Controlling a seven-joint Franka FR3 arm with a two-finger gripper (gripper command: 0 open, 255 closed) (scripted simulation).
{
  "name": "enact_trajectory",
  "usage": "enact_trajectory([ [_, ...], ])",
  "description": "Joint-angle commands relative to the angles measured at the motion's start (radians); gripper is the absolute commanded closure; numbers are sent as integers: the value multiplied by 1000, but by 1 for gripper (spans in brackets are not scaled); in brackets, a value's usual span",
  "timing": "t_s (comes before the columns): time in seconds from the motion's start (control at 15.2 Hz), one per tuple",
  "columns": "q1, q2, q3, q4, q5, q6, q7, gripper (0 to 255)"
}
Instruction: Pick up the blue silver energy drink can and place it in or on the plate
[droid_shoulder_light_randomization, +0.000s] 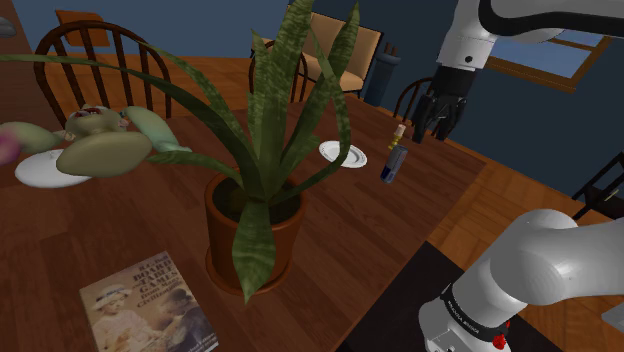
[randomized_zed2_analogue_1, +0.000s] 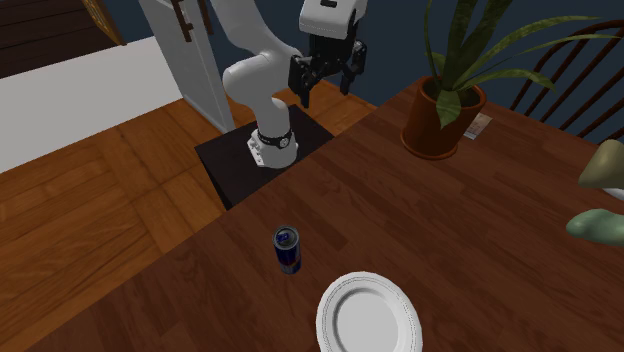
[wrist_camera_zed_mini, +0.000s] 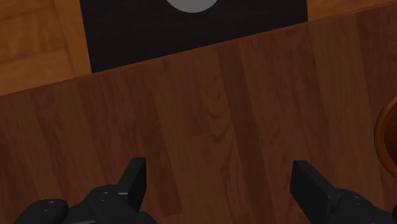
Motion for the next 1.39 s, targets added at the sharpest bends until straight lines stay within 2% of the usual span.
enact_trajectory([
  [0.0,0,0,0,0,0,0,0,0],
  [0.4,-30,110,-107,-19,-66,163,-122,0],
  [0.73,-46,236,-195,3,-94,296,-223,0],
  [1.06,-53,389,-280,60,-87,419,-332,0],
  [1.32,-53,527,-343,130,-49,503,-428,0],
])
